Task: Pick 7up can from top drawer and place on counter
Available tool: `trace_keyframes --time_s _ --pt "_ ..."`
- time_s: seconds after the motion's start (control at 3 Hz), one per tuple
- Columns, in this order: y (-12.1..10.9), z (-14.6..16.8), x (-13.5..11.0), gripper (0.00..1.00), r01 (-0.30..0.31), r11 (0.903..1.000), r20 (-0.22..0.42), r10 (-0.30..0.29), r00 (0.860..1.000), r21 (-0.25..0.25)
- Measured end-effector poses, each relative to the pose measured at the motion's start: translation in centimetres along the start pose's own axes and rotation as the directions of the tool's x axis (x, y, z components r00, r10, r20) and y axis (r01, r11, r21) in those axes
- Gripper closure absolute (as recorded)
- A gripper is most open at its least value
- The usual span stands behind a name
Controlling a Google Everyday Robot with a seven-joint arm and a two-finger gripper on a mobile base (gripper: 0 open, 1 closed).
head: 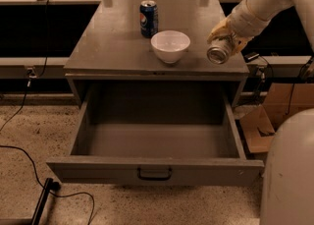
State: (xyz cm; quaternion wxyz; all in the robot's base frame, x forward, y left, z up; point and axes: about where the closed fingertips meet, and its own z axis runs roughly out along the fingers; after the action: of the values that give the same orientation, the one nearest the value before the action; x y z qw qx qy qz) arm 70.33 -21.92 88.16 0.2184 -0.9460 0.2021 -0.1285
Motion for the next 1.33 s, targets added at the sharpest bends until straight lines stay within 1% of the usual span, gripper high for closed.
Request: trace_keyframes --time_s 0.33,0.67,1.33 --pt "0.5 1.9 0.9 1.0 -0.029 0.9995 0.014 0.029 0.999 -0.011" --pt "1.1 3.1 1.6 0.82 -0.06 0.9978 0.009 0.061 0.998 -0.027" --pt "0.9 3.9 1.7 0.36 -0.058 0.998 0.011 0.059 0.998 -0.024"
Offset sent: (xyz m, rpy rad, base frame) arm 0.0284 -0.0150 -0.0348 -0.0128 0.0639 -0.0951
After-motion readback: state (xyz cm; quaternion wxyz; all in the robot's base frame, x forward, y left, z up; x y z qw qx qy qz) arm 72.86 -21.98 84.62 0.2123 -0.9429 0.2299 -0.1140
